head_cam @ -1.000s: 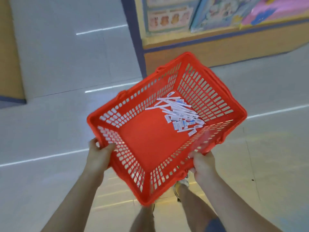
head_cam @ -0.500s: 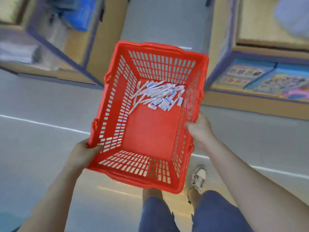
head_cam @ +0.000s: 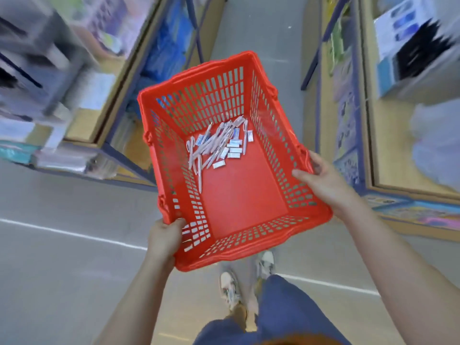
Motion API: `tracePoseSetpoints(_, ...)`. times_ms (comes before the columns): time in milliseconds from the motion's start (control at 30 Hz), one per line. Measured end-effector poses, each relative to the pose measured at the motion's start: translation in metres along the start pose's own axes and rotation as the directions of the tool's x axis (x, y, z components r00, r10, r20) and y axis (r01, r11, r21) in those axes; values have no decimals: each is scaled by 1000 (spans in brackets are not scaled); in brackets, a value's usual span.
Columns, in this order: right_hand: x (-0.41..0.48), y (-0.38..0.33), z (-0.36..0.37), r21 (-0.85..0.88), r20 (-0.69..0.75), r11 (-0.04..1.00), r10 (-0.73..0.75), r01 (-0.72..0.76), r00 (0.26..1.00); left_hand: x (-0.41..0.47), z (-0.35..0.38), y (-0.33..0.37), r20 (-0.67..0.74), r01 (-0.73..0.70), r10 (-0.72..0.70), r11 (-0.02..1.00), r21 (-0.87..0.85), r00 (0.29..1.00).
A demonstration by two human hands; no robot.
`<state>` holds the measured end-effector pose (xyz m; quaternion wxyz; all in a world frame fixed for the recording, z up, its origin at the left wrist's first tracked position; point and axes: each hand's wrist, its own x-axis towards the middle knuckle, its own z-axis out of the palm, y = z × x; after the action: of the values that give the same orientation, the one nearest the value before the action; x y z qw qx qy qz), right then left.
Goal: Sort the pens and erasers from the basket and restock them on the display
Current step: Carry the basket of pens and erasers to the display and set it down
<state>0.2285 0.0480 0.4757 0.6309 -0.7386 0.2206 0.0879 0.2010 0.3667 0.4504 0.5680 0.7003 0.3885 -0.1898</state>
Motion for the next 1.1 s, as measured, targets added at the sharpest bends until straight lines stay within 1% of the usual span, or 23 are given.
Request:
tracePoseSetpoints(67, 19, -7, -16, -139, -4, 990, 11, -12, 1000, 13, 21, 35, 0, -13, 13, 1000, -12, 1000)
tracePoseSetpoints(100, 31, -9, -22, -181, -45, 983, 17, -25, 999, 22, 33, 52, 8, -21, 21, 1000, -11, 1000)
tracePoseSetpoints(200, 74, -13, -36, -197, -184, 977, 44, -81, 982, 52, 65, 106, 30, -62, 61, 998, 33, 998)
tracePoseSetpoints(267, 112, -19, -46, -190, -245, 973, 81, -130, 966, 82, 86, 138, 42, -95, 92, 992, 78, 995)
tracePoseSetpoints(367, 168, -39, -58, -182, -288, 965, 130, -187, 949, 128, 117, 185, 44, -125, 118, 973, 192, 992)
tracePoseSetpoints(467, 220, -66, -70, -177, -309, 961, 150, -212, 939, 155, 151, 243, 78, -160, 145, 953, 259, 986)
tracePoseSetpoints(533, 260, -82, -79, -213, -307, 955, 134, -206, 942, 164, 173, 290, 78, -188, 173, 939, 286, 982)
tracePoseSetpoints(633, 330, -90, -99, -313, -312, 926, 109, -210, 944, 189, 202, 359, 79, -246, 234, 910, 334, 969)
tracePoseSetpoints(767, 416, -155, -95, -388, -389, 900, 38, -201, 920, 250, 241, 452, 108, -313, 294, 876, 367, 950)
tracePoseSetpoints(900, 509, -200, -90, -394, -470, 891, 15, -224, 882, 322, 278, 551, 188, -406, 361, 848, 341, 913)
tracePoseSetpoints(1000, 576, -244, -95, -389, -494, 897, -11, -209, 870, 364, 307, 623, 232, -445, 388, 844, 299, 892)
tracePoseSetpoints(1100, 640, -285, -108, -365, -537, 904, -7, -224, 844, 394, 341, 694, 270, -514, 444, 802, 306, 854)
